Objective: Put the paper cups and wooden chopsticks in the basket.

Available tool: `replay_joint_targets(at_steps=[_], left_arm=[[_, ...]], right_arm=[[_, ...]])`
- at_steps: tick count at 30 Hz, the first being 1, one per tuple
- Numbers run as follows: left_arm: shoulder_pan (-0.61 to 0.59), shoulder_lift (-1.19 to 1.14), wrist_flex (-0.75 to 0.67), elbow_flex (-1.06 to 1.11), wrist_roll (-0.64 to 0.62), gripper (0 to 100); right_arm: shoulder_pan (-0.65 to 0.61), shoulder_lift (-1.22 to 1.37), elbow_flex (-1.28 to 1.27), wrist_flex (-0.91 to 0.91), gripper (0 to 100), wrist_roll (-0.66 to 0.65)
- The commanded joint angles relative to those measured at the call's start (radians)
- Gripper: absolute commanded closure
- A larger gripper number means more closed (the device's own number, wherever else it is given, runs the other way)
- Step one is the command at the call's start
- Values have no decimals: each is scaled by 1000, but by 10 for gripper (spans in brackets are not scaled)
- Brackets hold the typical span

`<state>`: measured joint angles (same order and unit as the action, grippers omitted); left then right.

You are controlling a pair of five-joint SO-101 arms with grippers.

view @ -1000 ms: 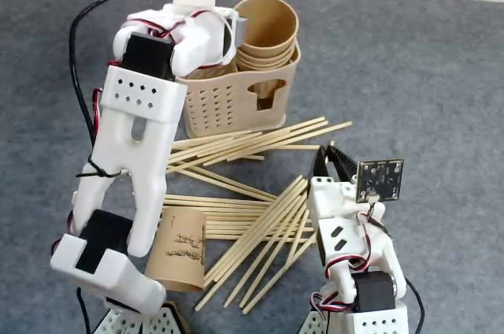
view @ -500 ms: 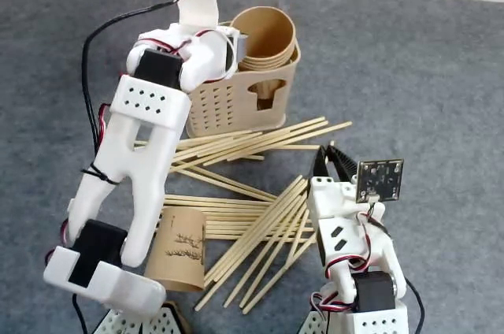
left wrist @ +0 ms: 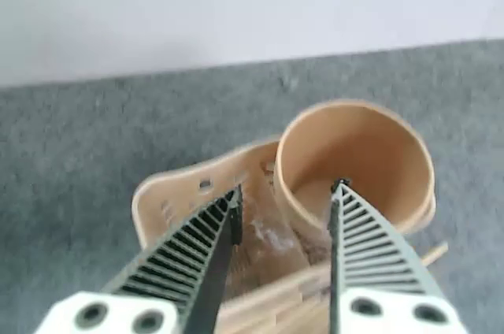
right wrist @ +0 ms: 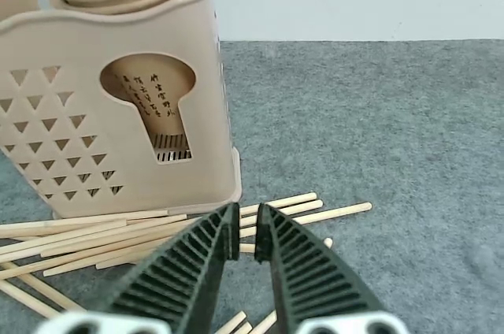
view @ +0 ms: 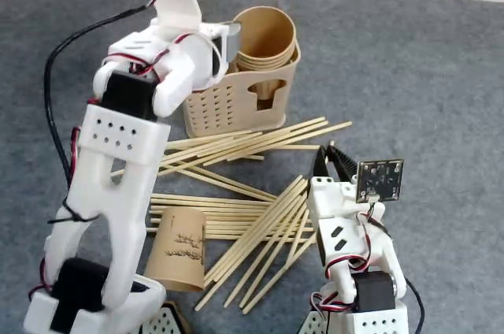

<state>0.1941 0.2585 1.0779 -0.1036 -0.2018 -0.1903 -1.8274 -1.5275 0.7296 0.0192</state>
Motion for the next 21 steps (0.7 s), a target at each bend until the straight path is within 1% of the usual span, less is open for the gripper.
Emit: replay_joint_targets(at_steps=[1,4,6,10,14,16,18,21], left_arm=[[7,97,115,-2,37,816],[8,153,222,10,138,818],[8,189,288,25,163,818],[1,245,459,58,167,814],[8,254,620,85,239,805],[1,254,661,119,238,760],[-7,254,669,185,238,713],[-13,252,669,303,241,685]], right_arm=[[7,-10,10,-27,946,-14],[7,-10,10,-27,946,-14],[7,-10,10,-27,946,-14],[7,-10,10,-27,946,-14],[7,-10,10,-27,946,-14],[7,-10,10,-27,946,-14],[7,-10,10,-27,946,-14],[7,-10,10,-27,946,-14]])
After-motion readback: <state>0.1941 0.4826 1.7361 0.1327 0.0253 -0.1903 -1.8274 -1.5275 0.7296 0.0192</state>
